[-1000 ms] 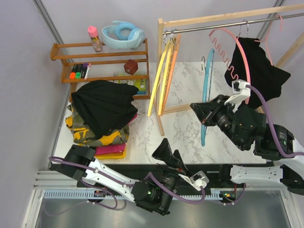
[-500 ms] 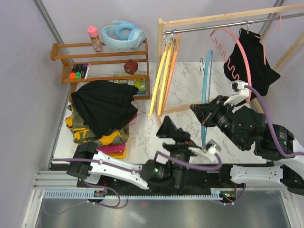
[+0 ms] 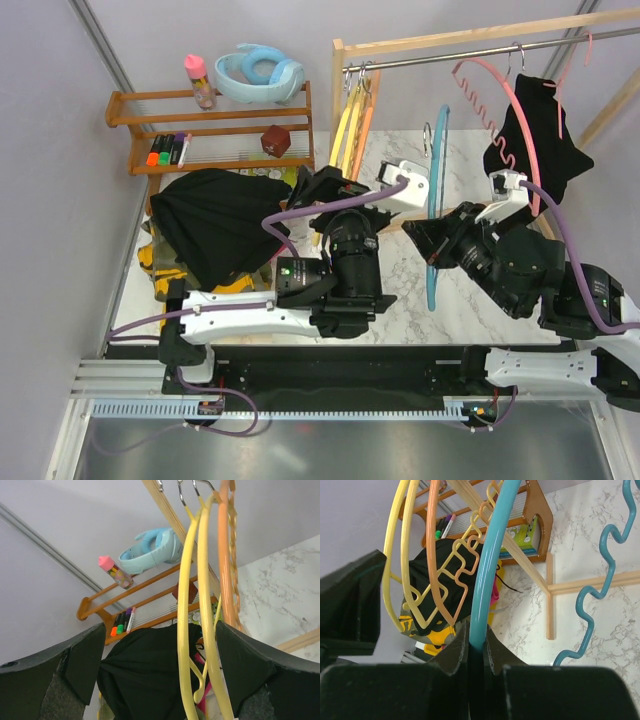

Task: Remove the trousers from the hanger

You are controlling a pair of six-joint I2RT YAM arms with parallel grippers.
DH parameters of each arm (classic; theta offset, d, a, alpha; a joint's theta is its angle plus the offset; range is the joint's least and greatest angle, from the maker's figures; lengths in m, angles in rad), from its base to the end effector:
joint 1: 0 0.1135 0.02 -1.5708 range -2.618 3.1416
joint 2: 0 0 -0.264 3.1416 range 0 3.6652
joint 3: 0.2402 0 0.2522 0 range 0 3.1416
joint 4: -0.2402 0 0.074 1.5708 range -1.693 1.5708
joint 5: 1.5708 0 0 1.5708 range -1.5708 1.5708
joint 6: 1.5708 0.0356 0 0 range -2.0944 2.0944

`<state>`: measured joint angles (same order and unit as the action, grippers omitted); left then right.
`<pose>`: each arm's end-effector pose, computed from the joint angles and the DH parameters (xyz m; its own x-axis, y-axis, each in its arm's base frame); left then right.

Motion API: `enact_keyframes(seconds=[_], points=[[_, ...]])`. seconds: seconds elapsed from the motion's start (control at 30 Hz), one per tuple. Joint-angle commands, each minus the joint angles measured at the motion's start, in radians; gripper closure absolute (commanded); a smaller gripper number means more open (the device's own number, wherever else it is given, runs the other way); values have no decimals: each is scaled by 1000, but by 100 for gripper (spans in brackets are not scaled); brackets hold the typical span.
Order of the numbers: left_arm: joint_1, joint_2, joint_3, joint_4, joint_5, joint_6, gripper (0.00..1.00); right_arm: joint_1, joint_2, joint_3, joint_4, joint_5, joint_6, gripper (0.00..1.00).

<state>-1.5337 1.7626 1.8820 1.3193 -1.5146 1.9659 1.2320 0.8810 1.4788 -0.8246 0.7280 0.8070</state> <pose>0.0473 -0.3149 0.5367 0.0332 0.5045 -0.8628 -0.0537 0.8629 0.5025 0.0618 0.1041 0.4820 -0.4046 0.4741 -0.7820 -0.2840 0.7477 0.6002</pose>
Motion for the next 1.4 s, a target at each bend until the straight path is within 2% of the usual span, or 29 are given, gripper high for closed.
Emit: enact_keyframes(seconds=[0.0,0.07,0.13,0.23,0.3,0.33,0.37,0.4,0.47,0.5,0.57,0.6,0.67,0.73,0.8,0.93,1.07,1.17,1.37], points=[[-75,-80,-67,354,-75,314,3,1,-1,14,22,-10,-19,100],[-121,-158,-118,350,-72,277,3,0,24,34,-10,17,3,100],[-195,-230,-176,347,-68,167,3,-2,47,44,-33,46,26,100],[-281,-394,-364,345,-41,-8,3,-22,104,64,-22,108,54,100],[-356,-502,-512,345,-35,-121,3,-98,165,80,17,18,17,100],[-383,-528,-561,345,-35,-149,3,-139,208,87,54,-40,11,100],[-408,-552,-643,333,-53,-179,3,-222,220,86,80,-161,6,100],[-458,-569,-677,340,-65,-208,3,-251,225,81,108,-192,-5,100],[-534,-578,-765,347,-70,-264,3,-302,228,69,169,-216,-15,100],[-610,-580,-785,347,-70,-301,3,-321,233,75,173,-248,-28,100],[-667,-578,-823,348,-71,-364,2,-362,256,97,174,-292,-32,100],[-722,-592,-839,347,-70,-398,2,-368,260,98,179,-324,-38,100],[-764,-646,-888,347,-70,-500,1,-374,263,86,208,-343,-42,100],[-841,-682,-926,347,-70,-528,1,-384,269,90,209,-357,-40,100],[-858,-678,-931,347,-70,-530,1,-439,274,93,213,-396,-28,100],[-859,-628,-890,347,-68,-464,1,-598,341,147,212,-626,23,100],[-858,-629,-879,345,-68,-458,1,-739,374,193,246,-758,84,100],[-859,-632,-890,345,-67,-467,1,-795,415,222,258,-823,125,100],[-856,-609,-877,345,-67,-457,1,-806,397,189,395,-820,233,100]])
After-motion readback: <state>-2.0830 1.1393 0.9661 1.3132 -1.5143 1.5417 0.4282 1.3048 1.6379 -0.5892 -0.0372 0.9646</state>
